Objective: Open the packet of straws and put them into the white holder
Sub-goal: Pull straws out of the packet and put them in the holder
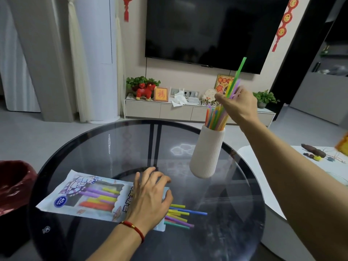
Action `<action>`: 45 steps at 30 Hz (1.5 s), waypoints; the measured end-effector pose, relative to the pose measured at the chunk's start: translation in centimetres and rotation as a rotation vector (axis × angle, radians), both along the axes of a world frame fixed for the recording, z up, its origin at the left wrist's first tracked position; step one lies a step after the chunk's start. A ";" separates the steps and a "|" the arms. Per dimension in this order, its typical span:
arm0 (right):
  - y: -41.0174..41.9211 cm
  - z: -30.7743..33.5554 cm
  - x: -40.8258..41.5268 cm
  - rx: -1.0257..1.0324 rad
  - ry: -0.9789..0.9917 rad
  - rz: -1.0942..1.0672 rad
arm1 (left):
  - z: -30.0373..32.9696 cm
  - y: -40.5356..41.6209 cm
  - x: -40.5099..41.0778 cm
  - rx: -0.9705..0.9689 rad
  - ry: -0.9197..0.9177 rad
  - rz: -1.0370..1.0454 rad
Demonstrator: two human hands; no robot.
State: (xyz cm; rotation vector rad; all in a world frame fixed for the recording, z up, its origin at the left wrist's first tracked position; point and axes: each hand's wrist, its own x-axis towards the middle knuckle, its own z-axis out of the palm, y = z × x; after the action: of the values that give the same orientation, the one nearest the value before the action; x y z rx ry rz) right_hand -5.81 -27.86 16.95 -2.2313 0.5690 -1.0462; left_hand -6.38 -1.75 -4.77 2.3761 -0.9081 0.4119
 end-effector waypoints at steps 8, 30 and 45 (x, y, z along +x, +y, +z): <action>0.5 -1.3 0.1 -0.107 -0.121 0.070 | -0.1 -0.1 0.1 -0.044 -0.021 0.003; -0.3 -4.0 -0.2 -0.519 0.123 0.193 | -0.4 0.2 0.2 0.002 0.024 -0.049; 2.1 -5.5 -3.3 -0.643 -0.202 0.180 | -0.6 3.9 1.4 0.735 0.202 -0.178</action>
State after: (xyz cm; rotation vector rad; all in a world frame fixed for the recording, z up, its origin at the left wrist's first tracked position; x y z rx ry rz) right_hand -9.13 -25.75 11.47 -2.5972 -0.0802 -1.4848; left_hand -4.96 2.19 -5.40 2.8638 -1.3220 -0.2866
